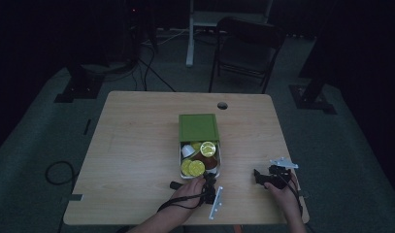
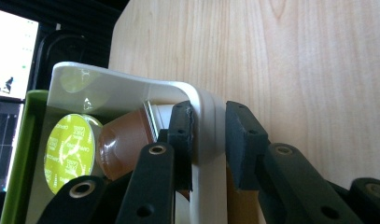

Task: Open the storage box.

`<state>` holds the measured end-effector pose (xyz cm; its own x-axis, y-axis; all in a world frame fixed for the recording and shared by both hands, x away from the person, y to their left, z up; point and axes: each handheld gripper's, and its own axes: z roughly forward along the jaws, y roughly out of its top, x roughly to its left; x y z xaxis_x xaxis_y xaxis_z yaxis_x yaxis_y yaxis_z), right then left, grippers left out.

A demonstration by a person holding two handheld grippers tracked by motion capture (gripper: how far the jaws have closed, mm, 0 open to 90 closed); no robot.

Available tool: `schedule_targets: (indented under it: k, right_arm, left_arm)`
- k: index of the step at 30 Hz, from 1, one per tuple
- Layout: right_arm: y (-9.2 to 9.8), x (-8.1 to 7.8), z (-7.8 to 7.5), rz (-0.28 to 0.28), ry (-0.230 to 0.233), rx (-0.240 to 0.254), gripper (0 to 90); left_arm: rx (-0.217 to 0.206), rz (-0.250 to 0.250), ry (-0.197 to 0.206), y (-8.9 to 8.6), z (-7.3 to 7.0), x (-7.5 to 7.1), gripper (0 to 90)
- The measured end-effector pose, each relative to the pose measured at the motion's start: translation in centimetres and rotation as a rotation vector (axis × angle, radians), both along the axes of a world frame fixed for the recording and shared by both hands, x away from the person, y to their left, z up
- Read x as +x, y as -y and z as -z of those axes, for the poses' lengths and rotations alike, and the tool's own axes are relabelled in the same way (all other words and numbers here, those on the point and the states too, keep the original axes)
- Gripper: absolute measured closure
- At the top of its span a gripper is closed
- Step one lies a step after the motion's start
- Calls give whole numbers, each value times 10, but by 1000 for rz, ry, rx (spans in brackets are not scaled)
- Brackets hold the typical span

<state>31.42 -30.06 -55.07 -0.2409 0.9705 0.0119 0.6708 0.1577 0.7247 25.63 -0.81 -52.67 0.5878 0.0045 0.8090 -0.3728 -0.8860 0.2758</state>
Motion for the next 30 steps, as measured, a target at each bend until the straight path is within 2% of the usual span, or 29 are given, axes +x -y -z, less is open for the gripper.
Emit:
schedule_targets:
  k: [12, 22, 25, 26, 28, 30]
  right_arm:
    - [0, 0, 0, 0, 0, -1, 126]
    - [0, 0, 0, 1, 0, 0, 126]
    - [0, 0, 0, 0, 0, 0, 126]
    - [0, 0, 0, 0, 0, 0, 126]
    - [0, 0, 0, 0, 0, 0, 126]
    - [0, 0, 0, 0, 0, 0, 126]
  left_arm:
    - [0, 6, -10, -1, 2, -17, 741]
    - [-2, 17, -16, -1, 1, -23, 741]
    - [-12, 15, -38, -2, 0, -22, 739]
    - [-39, 14, -66, -2, -3, -22, 732]
    - [-53, 16, -80, -2, -5, -23, 709]
    - [-86, 21, -126, -2, -9, -25, 700]
